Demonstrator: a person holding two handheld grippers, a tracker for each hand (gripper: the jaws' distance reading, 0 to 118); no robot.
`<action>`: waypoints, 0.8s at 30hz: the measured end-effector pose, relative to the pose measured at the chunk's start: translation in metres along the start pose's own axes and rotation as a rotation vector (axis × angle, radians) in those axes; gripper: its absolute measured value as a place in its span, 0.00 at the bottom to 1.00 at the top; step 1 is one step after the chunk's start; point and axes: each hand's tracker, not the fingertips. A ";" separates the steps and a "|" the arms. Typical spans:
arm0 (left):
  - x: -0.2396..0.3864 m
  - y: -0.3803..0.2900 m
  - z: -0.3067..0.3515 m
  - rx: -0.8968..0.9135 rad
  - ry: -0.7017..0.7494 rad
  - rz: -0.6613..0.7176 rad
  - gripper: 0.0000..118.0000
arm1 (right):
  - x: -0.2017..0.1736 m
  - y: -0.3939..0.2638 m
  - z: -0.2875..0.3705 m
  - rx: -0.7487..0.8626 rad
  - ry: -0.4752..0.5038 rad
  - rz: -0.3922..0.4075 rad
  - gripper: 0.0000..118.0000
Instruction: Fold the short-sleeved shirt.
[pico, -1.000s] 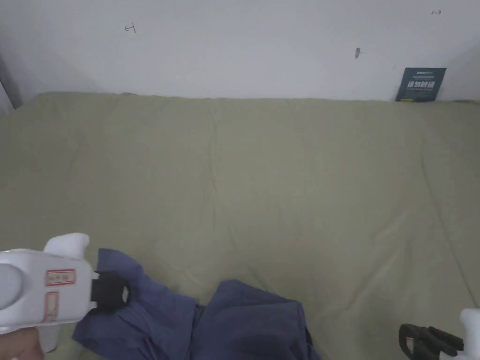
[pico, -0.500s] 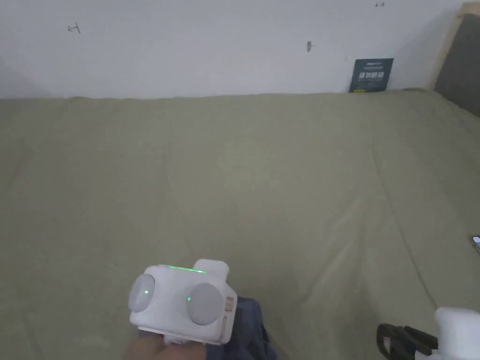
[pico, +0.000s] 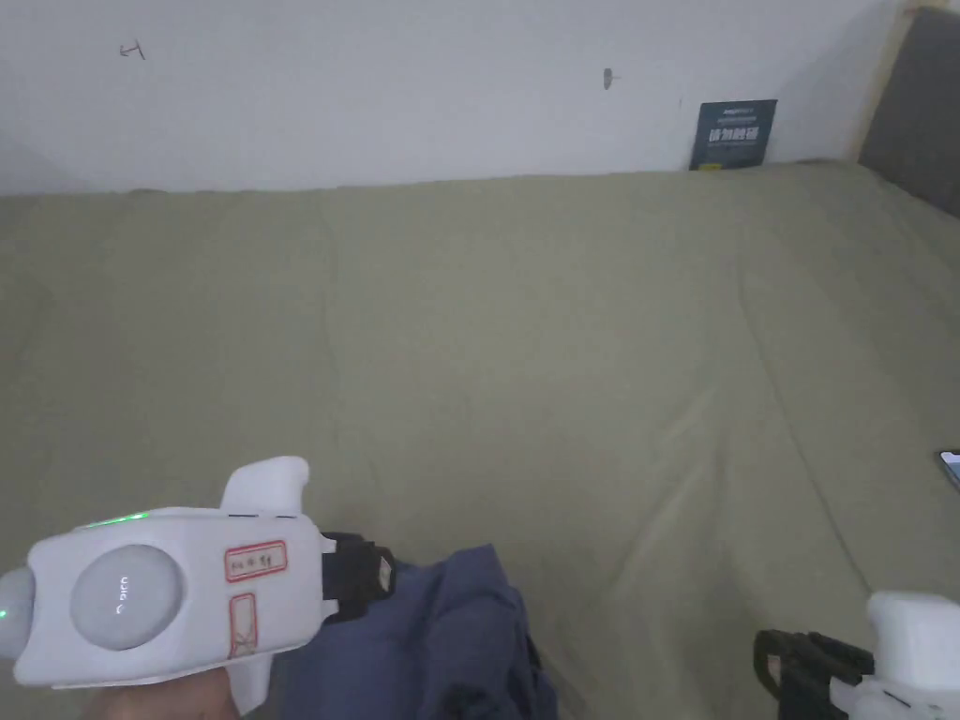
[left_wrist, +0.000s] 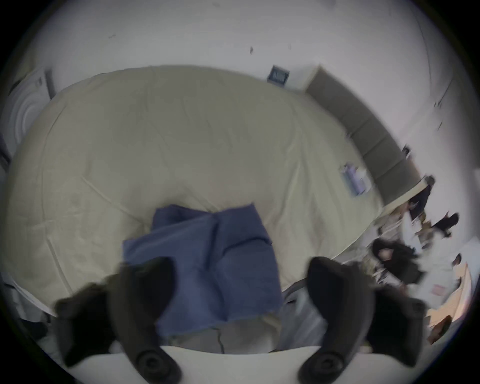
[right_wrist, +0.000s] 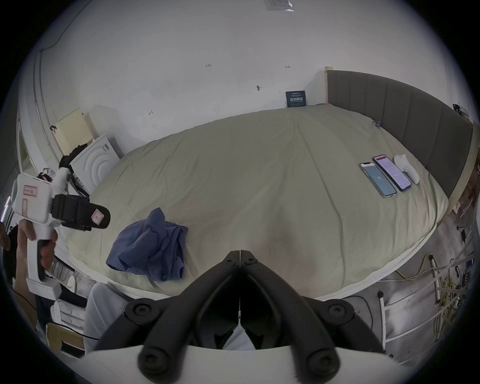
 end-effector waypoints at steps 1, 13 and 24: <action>-0.008 -0.002 -0.003 -0.034 -0.008 -0.031 0.00 | -0.002 0.000 -0.002 -0.002 0.008 0.002 0.00; -0.012 -0.056 -0.141 -0.246 -0.283 0.138 0.00 | -0.005 0.003 0.004 -0.012 -0.002 0.022 0.00; -0.030 -0.052 -0.118 -0.242 -0.337 0.129 0.00 | -0.020 0.009 -0.017 -0.070 0.036 0.064 0.00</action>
